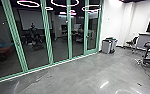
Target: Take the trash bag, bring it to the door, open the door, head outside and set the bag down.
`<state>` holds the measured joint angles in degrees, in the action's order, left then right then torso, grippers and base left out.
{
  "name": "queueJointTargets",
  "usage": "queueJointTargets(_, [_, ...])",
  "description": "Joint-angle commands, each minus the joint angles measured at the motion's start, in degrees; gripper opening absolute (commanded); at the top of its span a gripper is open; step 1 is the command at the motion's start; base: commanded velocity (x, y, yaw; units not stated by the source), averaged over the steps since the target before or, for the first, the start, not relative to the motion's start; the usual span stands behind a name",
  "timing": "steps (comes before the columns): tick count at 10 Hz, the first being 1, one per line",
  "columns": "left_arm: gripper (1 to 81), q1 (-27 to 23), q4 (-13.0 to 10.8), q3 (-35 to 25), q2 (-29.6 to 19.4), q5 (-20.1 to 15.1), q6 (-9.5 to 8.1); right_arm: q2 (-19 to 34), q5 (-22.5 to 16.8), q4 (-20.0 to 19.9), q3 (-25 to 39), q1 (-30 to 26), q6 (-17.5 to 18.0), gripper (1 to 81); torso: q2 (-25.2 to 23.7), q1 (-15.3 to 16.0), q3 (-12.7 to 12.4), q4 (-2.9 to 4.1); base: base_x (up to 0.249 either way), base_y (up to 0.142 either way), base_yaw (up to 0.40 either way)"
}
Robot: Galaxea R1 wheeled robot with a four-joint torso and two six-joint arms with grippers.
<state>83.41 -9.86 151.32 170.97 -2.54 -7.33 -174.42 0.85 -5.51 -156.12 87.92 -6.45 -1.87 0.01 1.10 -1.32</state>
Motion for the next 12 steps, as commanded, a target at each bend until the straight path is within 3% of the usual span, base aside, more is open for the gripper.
queueJointTargets(1, [1.0, -3.47, -0.42, -0.06, -0.01, -2.65, 0.21, -0.07, -3.31, -0.29, 0.13, -2.96, -0.41, 81.1, -0.02, 0.0, 0.0, 0.0, 0.125, 0.0, 0.0])
queueJointTargets(7, [1.0, -3.47, -0.5, -0.06, -0.01, -2.74, 0.21, -0.07, -3.31, -0.2, 0.13, -2.96, -0.41, 81.1, -0.02, 0.0, 0.0, 0.0, 0.125, 0.0, 0.0])
queueJointTargets(12, [1.0, -3.47, -0.42, -0.06, 0.07, -2.74, 0.21, -0.07, -3.15, -0.29, 0.04, -2.96, -0.41, 81.1, 0.0, 0.02, 0.0, 0.0, 0.125, -0.063, 0.0])
